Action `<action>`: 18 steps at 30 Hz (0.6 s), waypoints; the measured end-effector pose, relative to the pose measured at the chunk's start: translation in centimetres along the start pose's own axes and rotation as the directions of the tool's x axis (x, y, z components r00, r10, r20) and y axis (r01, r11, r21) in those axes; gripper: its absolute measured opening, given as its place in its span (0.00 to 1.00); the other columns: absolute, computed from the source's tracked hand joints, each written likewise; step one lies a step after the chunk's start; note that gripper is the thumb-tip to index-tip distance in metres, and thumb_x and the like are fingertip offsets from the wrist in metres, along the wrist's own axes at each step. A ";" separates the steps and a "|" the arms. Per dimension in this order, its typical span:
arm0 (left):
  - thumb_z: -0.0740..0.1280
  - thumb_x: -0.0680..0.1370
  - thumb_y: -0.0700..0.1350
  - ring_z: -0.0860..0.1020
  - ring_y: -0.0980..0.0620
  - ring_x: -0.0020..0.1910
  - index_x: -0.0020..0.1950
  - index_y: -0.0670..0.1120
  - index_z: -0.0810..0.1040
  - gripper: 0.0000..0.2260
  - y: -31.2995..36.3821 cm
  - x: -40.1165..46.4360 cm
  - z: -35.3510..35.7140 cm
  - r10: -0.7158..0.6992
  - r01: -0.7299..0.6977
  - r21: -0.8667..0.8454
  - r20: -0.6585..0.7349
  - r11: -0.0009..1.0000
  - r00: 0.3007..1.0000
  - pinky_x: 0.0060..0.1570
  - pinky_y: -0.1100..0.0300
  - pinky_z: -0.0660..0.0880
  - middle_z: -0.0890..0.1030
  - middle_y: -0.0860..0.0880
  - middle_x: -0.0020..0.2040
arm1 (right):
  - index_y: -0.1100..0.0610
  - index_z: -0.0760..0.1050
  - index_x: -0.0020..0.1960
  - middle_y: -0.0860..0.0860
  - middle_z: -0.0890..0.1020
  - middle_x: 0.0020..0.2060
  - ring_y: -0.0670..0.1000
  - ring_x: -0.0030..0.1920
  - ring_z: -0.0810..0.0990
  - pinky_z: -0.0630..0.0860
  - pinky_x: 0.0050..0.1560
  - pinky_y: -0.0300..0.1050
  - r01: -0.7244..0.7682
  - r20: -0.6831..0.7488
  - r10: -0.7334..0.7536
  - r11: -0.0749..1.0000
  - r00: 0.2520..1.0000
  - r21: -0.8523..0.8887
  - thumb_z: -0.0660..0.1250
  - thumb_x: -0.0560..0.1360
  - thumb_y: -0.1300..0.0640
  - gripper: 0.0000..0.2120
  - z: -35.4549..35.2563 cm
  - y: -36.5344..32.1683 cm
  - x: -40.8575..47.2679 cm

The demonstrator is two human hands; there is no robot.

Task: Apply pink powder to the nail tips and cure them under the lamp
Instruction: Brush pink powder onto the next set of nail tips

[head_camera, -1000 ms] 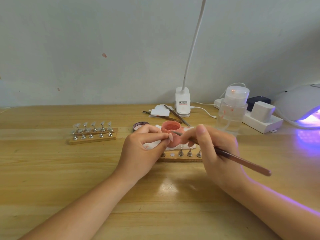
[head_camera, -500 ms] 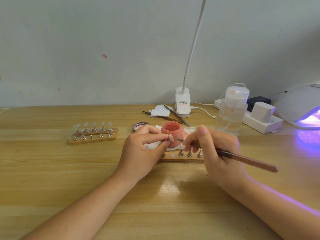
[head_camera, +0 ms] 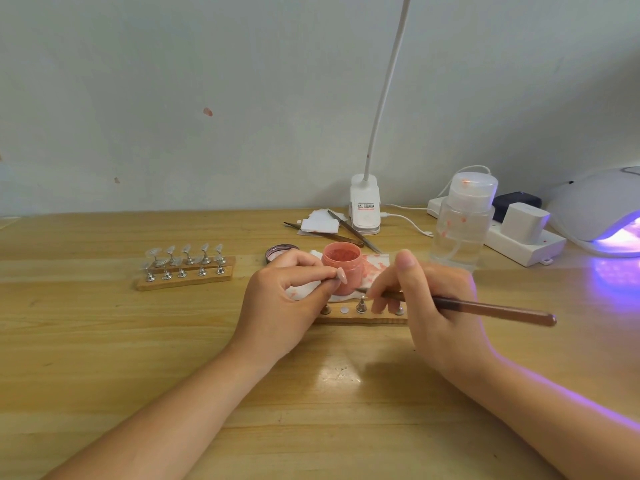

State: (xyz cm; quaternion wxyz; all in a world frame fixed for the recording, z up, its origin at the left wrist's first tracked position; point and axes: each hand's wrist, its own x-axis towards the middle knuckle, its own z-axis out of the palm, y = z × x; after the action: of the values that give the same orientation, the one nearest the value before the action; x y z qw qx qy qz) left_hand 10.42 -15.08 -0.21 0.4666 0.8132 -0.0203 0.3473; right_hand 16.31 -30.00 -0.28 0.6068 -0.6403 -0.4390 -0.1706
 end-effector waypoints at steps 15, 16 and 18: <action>0.73 0.68 0.37 0.75 0.64 0.45 0.38 0.55 0.80 0.12 -0.4 0.1 -0.1 0.059 -0.058 0.016 -0.094 0.998 0.994 0.46 0.75 0.67 0.79 0.54 0.40 | 0.54 0.77 0.37 0.47 0.80 0.31 0.45 0.33 0.77 0.74 0.36 0.37 -0.029 -0.079 0.031 0.999 0.996 0.028 0.52 0.77 0.52 0.19 0.2 -0.6 -0.1; 0.73 0.67 0.37 0.76 0.64 0.45 0.38 0.54 0.80 0.11 -0.4 0.1 -0.1 0.064 -0.063 0.014 -0.097 0.998 0.993 0.46 0.75 0.67 0.79 0.54 0.40 | 0.55 0.77 0.37 0.45 0.80 0.32 0.44 0.34 0.78 0.74 0.37 0.37 -0.016 -0.067 0.015 1.000 0.998 -0.009 0.52 0.77 0.53 0.18 0.2 -0.6 -0.1; 0.73 0.67 0.36 0.76 0.65 0.45 0.38 0.53 0.80 0.11 -0.4 0.1 -0.1 0.069 -0.068 0.011 -0.101 0.998 0.992 0.46 0.75 0.67 0.79 0.55 0.40 | 0.57 0.78 0.37 0.41 0.80 0.34 0.41 0.37 0.78 0.73 0.39 0.35 0.005 -0.050 -0.008 0.998 0.999 -0.062 0.52 0.77 0.53 0.19 0.3 -0.7 -0.3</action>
State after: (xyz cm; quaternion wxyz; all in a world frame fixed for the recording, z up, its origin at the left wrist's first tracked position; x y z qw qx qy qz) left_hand 10.59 -14.74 -0.41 0.4519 0.7950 -0.0234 0.4040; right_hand 15.47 -29.87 -0.09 0.5972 -0.6528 -0.4201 -0.2019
